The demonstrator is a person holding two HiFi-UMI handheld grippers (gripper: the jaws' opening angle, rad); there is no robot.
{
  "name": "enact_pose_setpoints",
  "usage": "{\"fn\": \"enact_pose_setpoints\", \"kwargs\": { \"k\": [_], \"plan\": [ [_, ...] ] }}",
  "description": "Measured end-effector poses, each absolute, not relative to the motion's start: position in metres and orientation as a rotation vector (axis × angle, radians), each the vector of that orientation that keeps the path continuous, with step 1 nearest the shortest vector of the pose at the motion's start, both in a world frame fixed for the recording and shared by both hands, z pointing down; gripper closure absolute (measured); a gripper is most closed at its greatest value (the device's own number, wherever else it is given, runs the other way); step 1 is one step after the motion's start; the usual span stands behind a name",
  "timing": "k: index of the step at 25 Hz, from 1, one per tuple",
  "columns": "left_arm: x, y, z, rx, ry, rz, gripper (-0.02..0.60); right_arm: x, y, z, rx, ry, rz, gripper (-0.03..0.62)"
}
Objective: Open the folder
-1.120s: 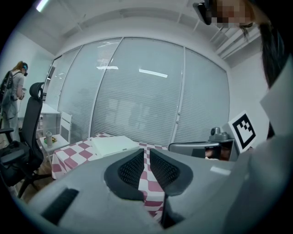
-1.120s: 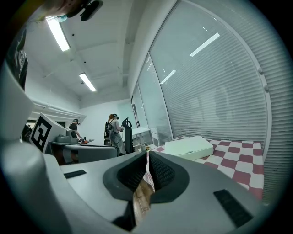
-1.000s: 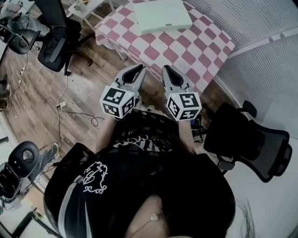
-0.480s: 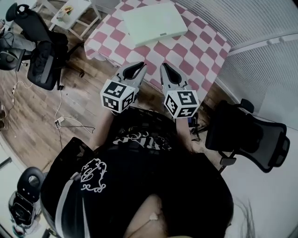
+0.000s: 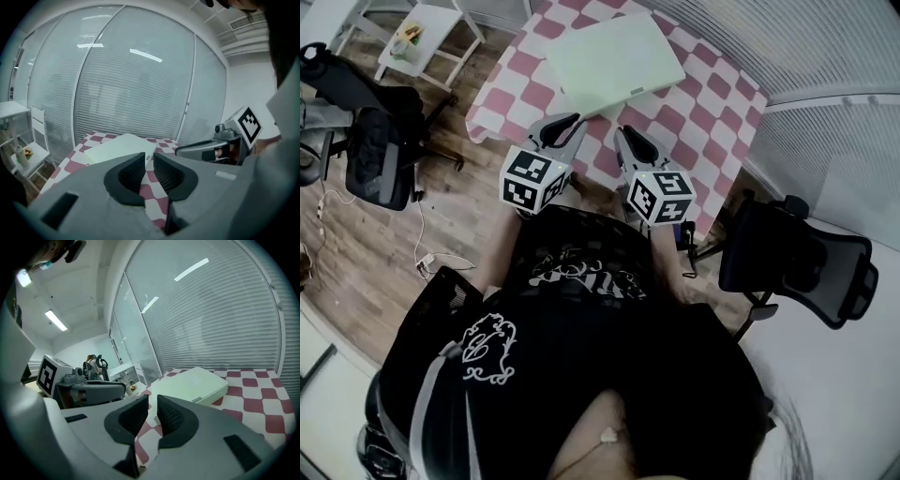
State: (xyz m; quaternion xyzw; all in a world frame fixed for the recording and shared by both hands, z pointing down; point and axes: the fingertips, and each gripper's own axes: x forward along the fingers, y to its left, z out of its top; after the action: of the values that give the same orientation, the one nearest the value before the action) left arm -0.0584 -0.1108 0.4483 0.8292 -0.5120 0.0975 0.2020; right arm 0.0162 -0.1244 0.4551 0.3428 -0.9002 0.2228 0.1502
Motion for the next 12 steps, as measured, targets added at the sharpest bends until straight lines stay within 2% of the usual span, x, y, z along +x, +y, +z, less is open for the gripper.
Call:
{"fn": "enact_pose_setpoints", "kwargs": {
  "k": [3, 5, 12],
  "plan": [
    [-0.077, -0.131, 0.458, 2.315, -1.413, 0.308, 0.529, 0.002, -0.141, 0.476, 1.008, -2.535, 0.691, 0.564],
    [-0.083, -0.140, 0.466, 2.317, -1.383, 0.324, 0.529, -0.004, -0.145, 0.491, 0.999, -2.501, 0.763, 0.457],
    [-0.108, -0.165, 0.494, 2.311, -1.322, 0.413, 0.529, -0.032, -0.165, 0.538, 0.989, -2.410, 0.993, 0.434]
  ]
}}
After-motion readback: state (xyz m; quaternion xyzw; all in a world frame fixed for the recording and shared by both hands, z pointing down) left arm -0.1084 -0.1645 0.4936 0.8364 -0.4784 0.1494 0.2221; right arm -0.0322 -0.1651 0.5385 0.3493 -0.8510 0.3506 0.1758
